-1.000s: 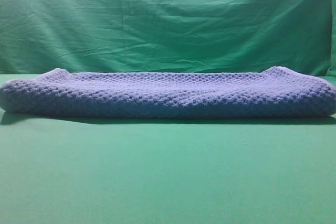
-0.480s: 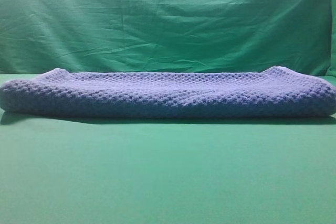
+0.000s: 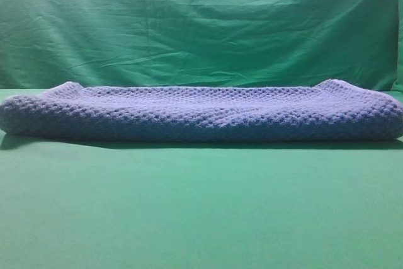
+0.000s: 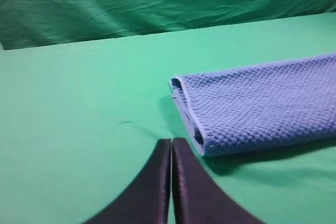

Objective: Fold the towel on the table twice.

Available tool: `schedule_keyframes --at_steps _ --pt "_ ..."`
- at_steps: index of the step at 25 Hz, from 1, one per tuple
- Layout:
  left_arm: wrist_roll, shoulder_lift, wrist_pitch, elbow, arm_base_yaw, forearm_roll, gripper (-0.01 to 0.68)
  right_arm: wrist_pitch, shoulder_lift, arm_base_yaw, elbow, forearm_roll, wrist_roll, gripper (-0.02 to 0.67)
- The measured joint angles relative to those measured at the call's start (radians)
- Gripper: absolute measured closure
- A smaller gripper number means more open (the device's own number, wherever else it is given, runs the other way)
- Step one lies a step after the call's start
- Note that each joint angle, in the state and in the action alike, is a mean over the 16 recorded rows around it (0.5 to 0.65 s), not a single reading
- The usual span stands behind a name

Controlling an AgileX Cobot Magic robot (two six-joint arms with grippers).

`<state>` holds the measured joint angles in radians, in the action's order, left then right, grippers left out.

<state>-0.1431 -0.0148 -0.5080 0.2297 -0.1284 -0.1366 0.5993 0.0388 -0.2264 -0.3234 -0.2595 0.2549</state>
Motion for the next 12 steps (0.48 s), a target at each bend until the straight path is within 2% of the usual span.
schedule_keyframes --at_steps 12 --pt "0.001 0.0 0.032 -0.025 0.0 0.022 0.673 -0.026 0.0 0.0 0.117 -0.001 0.002 0.649"
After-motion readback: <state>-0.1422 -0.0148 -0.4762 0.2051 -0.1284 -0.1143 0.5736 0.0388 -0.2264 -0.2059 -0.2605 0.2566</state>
